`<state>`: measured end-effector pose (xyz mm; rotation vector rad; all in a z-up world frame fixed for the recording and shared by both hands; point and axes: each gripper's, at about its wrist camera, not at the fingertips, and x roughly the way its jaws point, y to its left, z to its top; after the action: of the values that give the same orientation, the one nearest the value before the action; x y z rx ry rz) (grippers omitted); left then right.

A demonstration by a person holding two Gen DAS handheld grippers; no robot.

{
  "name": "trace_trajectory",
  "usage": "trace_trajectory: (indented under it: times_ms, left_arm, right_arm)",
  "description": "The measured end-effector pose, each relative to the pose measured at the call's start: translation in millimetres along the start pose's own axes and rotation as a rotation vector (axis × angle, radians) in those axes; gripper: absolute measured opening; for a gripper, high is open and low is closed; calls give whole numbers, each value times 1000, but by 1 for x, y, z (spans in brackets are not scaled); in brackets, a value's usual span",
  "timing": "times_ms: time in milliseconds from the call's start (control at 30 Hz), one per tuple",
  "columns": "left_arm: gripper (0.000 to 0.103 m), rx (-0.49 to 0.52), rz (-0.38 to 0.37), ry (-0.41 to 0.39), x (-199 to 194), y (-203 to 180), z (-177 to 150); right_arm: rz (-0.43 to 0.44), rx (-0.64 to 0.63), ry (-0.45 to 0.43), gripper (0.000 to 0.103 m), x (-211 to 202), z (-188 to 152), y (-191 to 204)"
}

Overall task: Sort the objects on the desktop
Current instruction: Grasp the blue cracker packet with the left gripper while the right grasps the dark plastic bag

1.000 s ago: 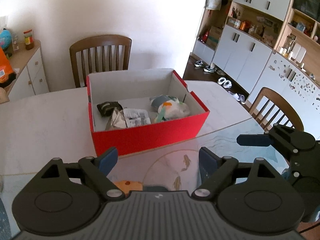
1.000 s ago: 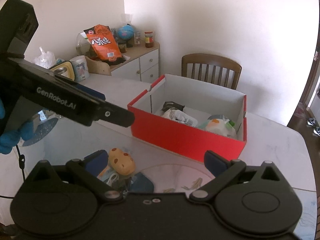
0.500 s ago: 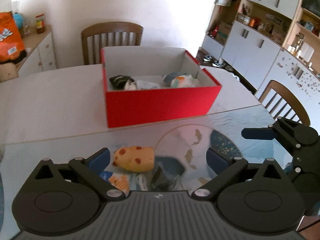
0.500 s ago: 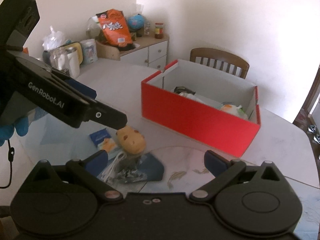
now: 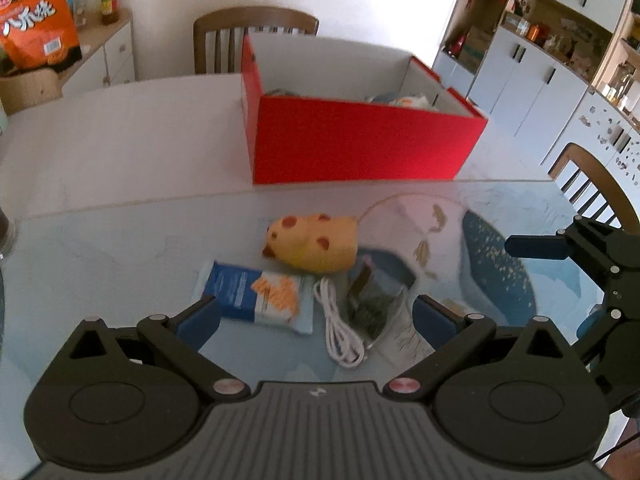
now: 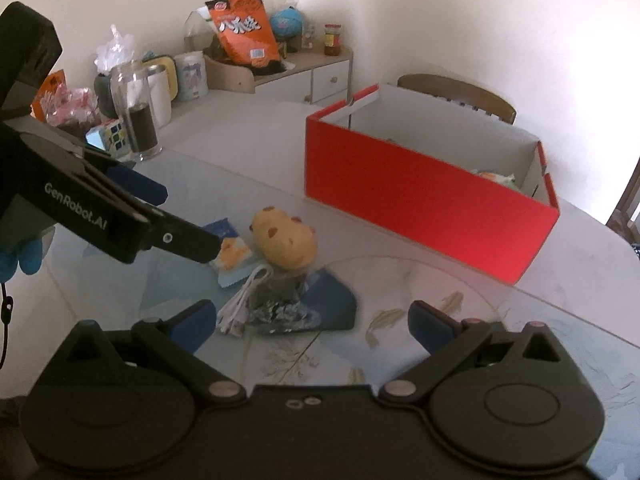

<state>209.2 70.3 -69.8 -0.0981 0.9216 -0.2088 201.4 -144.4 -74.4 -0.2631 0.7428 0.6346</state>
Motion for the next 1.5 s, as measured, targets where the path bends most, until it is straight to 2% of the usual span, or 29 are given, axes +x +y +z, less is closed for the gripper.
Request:
trace_trajectory:
  times_ms: [333, 500, 767, 1033, 1133, 1300, 1500]
  left_arm:
    - [103, -1, 24, 27, 22, 13, -12]
    - [103, 2, 43, 27, 36, 23, -12]
    - [103, 29, 56, 43, 60, 35, -12]
    - [102, 80, 66, 30, 69, 34, -12]
    - [102, 102, 70, 24, 70, 34, -12]
    - [102, 182, 63, -23, 61, 34, -7]
    - [103, 299, 12, 8, 71, 35, -4]
  right_arm:
    - [30, -9, 26, 103, 22, -15, 14]
    - [20, -1, 2, 103, 36, -14, 18]
    - [10, 6, -5, 96, 59, -11, 17]
    - [8, 28, -2, 95, 72, -10, 11]
    - [16, 28, 7, 85, 78, -8, 11]
    - [12, 35, 21, 81, 85, -8, 7]
    - [7, 60, 35, 76, 88, -8, -2]
